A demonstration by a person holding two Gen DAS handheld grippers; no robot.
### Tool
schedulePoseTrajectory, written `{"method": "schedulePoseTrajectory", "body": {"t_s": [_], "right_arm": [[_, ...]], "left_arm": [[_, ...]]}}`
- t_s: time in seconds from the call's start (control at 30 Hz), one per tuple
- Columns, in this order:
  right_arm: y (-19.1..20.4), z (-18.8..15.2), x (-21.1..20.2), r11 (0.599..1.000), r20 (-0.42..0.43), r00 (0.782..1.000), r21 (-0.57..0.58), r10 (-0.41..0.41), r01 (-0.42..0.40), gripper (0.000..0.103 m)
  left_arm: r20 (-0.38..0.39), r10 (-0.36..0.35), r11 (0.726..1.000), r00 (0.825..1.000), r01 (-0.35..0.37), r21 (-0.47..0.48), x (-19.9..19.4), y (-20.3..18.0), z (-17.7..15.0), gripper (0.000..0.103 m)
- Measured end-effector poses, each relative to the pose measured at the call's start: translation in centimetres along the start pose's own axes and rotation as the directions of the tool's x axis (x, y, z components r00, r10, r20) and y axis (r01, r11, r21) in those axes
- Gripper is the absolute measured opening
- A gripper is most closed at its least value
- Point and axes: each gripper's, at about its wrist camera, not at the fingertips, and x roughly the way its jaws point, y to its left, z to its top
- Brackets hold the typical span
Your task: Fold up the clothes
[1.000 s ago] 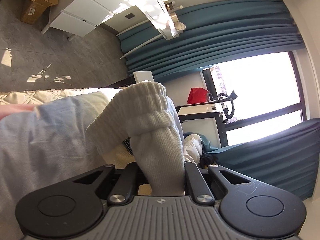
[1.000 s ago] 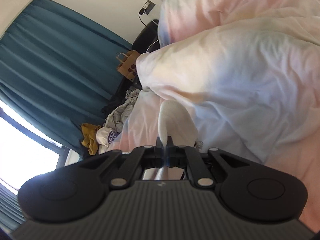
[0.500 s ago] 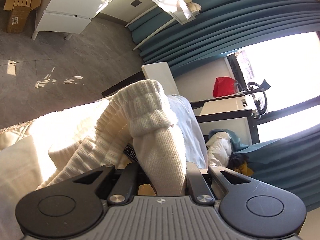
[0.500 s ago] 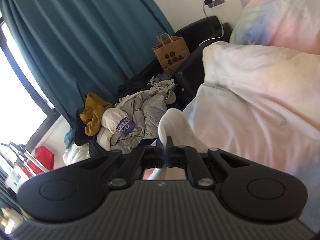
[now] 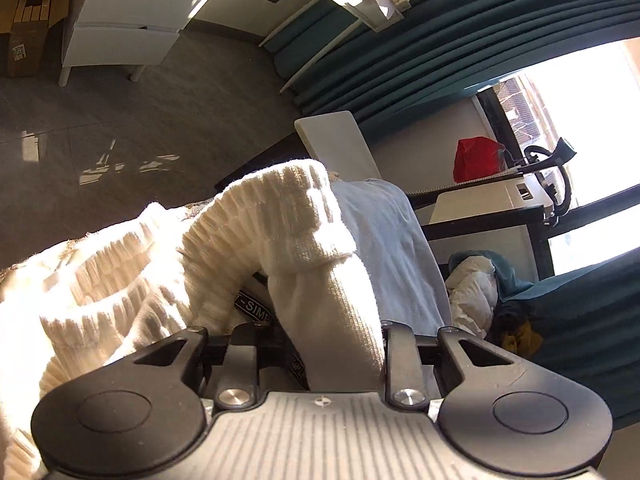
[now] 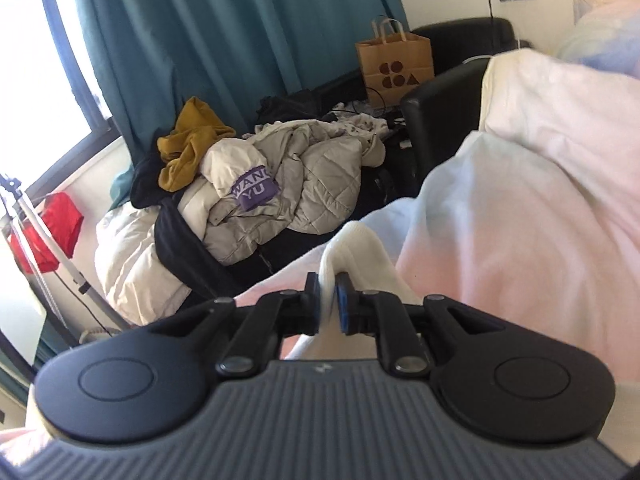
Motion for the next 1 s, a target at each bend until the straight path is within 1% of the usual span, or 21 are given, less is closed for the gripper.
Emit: {"method": "schedulePoseTrajectory", "body": {"t_s": [0.03, 0.07, 0.1, 0.13, 0.17, 0.2, 0.23, 0.3, 0.37, 0.43, 0.47, 0.53, 0.57, 0.6, 0.67, 0.73, 0.77, 0.87, 0.93, 1.0], "right_arm": [[-0.1, 0.3, -1.0, 1.0, 0.006, 1.0, -0.011, 0.012, -0.012, 0.022], [-0.2, 0.8, -2.2, 1.0, 0.016, 1.0, -0.008, 0.02, -0.02, 0.031], [-0.5, 1.3, -3.6, 1.0, 0.03, 0.999, 0.003, 0.031, -0.031, 0.043], [-0.9, 1.7, -5.0, 0.999, 0.045, 0.998, 0.016, 0.042, -0.043, 0.05], [-1.5, 2.1, -6.6, 0.998, 0.061, 0.997, 0.037, 0.053, -0.055, 0.065], [-2.1, 2.4, -8.2, 0.996, 0.077, 0.995, 0.058, 0.062, -0.067, 0.073], [-2.8, 2.4, -9.6, 0.994, 0.082, 0.994, 0.077, 0.067, -0.073, 0.075], [-4.6, 1.7, -12.0, 0.989, 0.056, 0.996, 0.122, 0.075, -0.082, 0.075], [-6.6, 0.2, -13.7, 0.982, 0.015, 0.997, 0.175, 0.072, -0.073, 0.075], [-9.1, -2.0, -14.7, 0.964, -0.042, 0.997, 0.259, 0.068, -0.055, 0.076], [-10.3, -3.2, -15.2, 0.952, -0.071, 0.995, 0.302, 0.069, -0.045, 0.076], [-12.6, -5.8, -15.6, 0.911, -0.131, 0.987, 0.411, 0.096, -0.034, 0.076], [-13.4, -7.0, -15.7, 0.891, -0.148, 0.982, 0.453, 0.116, -0.037, 0.076], [-14.0, -8.3, -15.8, 0.872, -0.153, 0.979, 0.487, 0.134, -0.043, 0.075], [-14.7, -10.3, -15.5, 0.841, -0.161, 0.971, 0.538, 0.176, -0.063, 0.075], [-14.6, -11.8, -14.4, 0.82, -0.165, 0.961, 0.565, 0.223, -0.093, 0.075], [-14.2, -12.2, -13.7, 0.823, -0.165, 0.96, 0.56, 0.227, -0.099, 0.075], [-13.0, -13.1, -11.6, 0.831, -0.161, 0.958, 0.543, 0.239, -0.116, 0.075], [-12.3, -12.7, -10.6, 0.847, -0.113, 0.969, 0.515, 0.219, -0.131, 0.075], [-11.7, -12.0, -9.6, 0.87, -0.076, 0.978, 0.474, 0.194, -0.135, 0.067]], "left_arm": [[-0.006, -0.02, 1.0, 1.0, 0.02, -0.007, -0.6, 0.1, -0.1, 0.039], [-0.007, -0.038, 0.999, 0.999, 0.038, -0.008, -1.4, 0.1, -0.2, 0.049], [0.008, -0.055, 0.999, 0.998, 0.055, -0.002, -2.5, 0.1, -0.4, 0.054], [0.035, -0.07, 0.997, 0.997, 0.07, 0.014, -3.8, -0.1, -0.6, 0.065], [0.061, -0.086, 0.996, 0.994, 0.085, 0.032, -5.1, -0.2, -0.8, 0.075], [0.086, -0.109, 0.993, 0.99, 0.104, 0.054, -7.0, -0.1, -1.1, 0.078], [0.101, -0.133, 0.989, 0.986, 0.126, 0.076, -8.4, -0.1, -1.4, 0.081], [0.117, -0.156, 0.983, 0.981, 0.143, 0.111, -10.6, 0.5, -2.5, 0.083], [0.114, -0.136, 0.987, 0.984, 0.125, 0.103, -12.0, 2.0, -4.1, 0.084], [0.09, -0.113, 0.993, 0.99, 0.108, 0.05, -12.5, 4.1, -5.7, 0.084], [0.073, -0.107, 0.994, 0.992, 0.106, 0.012, -12.7, 5.5, -6.6, 0.084], [0.04, -0.121, 0.991, 0.992, 0.123, -0.048, -13.0, 8.6, -8.1, 0.083], [0.018, -0.124, 0.99, 0.992, 0.125, -0.06, -12.6, 9.6, -8.9, 0.082], [-0.004, -0.127, 0.989, 0.992, 0.127, -0.073, -12.2, 10.7, -9.6, 0.081], [-0.021, -0.132, 0.983, 0.991, 0.128, -0.13, -11.9, 12.0, -9.8, 0.08], [-0.009, -0.127, 0.984, 0.992, 0.125, -0.125, -12.0, 12.3, -9.8, 0.08], [-0.005, -0.126, 0.985, 0.992, 0.124, -0.12, -11.8, 12.4, -9.8, 0.082], [0.031, -0.119, 0.983, 0.992, 0.122, -0.138, -10.0, 12.8, -9.5, 0.082], [0.059, -0.123, 0.977, 0.991, 0.132, -0.167, -9.2, 12.6, -9.2, 0.082], [0.087, -0.138, 0.973, 0.987, 0.151, -0.176, -8.5, 12.4, -8.6, 0.08]]}}
